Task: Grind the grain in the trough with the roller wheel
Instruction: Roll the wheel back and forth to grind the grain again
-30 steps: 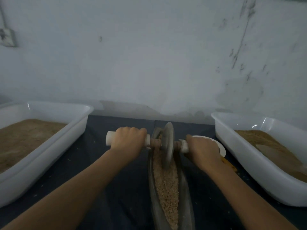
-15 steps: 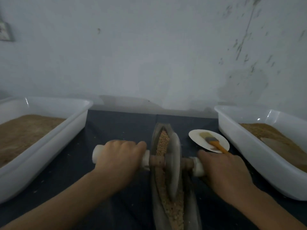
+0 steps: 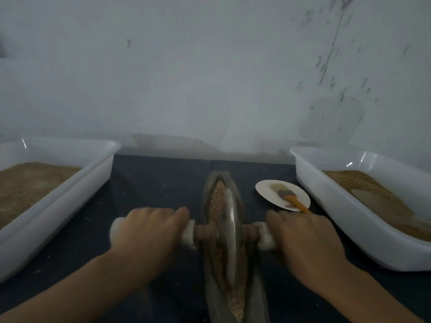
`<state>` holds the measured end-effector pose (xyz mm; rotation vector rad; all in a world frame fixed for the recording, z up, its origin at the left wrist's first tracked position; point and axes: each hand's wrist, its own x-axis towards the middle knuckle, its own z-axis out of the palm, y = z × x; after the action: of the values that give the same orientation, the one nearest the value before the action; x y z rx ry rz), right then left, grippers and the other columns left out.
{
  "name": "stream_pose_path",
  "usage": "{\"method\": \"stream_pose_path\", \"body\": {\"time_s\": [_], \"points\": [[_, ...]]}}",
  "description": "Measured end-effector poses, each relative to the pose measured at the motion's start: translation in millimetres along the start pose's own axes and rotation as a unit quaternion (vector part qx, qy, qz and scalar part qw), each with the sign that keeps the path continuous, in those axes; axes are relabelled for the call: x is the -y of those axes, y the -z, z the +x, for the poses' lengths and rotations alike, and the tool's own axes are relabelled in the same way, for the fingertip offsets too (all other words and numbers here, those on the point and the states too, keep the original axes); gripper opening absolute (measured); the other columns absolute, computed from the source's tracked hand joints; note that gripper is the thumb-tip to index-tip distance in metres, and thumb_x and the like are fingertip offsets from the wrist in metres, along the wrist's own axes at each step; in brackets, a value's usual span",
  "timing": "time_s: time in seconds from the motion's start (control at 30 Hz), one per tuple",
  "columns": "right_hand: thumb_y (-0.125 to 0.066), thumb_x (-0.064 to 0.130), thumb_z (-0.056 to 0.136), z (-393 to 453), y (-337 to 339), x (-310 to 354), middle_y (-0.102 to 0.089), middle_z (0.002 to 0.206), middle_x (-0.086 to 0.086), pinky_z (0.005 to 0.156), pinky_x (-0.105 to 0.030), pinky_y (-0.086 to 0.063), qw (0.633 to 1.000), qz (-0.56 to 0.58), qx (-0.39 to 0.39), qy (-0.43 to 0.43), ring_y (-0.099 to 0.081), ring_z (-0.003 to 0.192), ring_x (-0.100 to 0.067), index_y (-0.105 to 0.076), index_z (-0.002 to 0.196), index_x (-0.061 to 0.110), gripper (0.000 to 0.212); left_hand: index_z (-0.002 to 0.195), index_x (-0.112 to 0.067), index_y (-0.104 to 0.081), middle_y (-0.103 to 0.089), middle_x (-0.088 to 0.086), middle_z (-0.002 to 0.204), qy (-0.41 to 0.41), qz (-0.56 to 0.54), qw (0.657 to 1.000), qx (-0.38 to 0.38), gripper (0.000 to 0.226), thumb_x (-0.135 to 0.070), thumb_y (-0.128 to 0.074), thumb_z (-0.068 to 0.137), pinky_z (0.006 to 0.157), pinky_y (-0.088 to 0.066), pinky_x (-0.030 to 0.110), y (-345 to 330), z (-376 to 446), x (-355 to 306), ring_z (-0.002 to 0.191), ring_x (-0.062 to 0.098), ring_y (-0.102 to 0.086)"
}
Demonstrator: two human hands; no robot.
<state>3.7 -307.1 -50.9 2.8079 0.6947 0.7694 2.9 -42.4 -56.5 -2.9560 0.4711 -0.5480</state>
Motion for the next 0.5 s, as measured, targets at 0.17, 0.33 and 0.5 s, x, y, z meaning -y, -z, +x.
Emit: {"method": "stream_pose_path", "body": {"time_s": [0.17, 0.33, 0.5], "points": [[-0.061, 0.053, 0.079, -17.6, 2.5, -2.9, -0.044, 0.082, 0.015, 0.071, -0.025, -0.040, 0.976, 0.036, 0.203, -0.070, -0.053, 0.086, -0.004, -0.021, 0.072, 0.042, 0.042, 0.079, -0.035, -0.031, -0.039, -0.012, 0.064, -0.048, 0.053, 0.997, 0.001, 0.052, -0.045, -0.077, 0.057, 0.052, -0.021, 0.026, 23.4, -14.1, -13.6, 0.055, 0.009, -0.045], [-0.063, 0.051, 0.077, 20.2, -46.2, -23.9, -0.052, 0.073, 0.011, 0.051, -0.026, -0.030, 0.992, 0.036, 0.096, -0.071, -0.055, 0.072, -0.007, -0.036, 0.077, 0.039, 0.029, 0.085, -0.030, -0.033, -0.058, -0.006, 0.088, 0.022, 0.072, 0.997, -0.009, 0.027, -0.033, -0.060, 0.084, 0.062, -0.033, 0.033, -8.4, 51.1, -2.9, 0.079, 0.018, -0.058], [-0.060, 0.042, 0.080, 76.0, -67.2, -34.8, -0.054, 0.073, 0.008, 0.059, -0.034, -0.048, 0.990, -0.001, 0.064, -0.123, -0.056, 0.068, -0.015, -0.045, 0.086, 0.030, 0.020, 0.094, -0.025, -0.046, -0.063, -0.001, 0.096, 0.055, 0.071, 0.996, -0.004, 0.016, -0.028, -0.060, 0.085, 0.066, -0.039, 0.035, -16.0, 90.4, 6.9, 0.086, 0.024, -0.062]]}}
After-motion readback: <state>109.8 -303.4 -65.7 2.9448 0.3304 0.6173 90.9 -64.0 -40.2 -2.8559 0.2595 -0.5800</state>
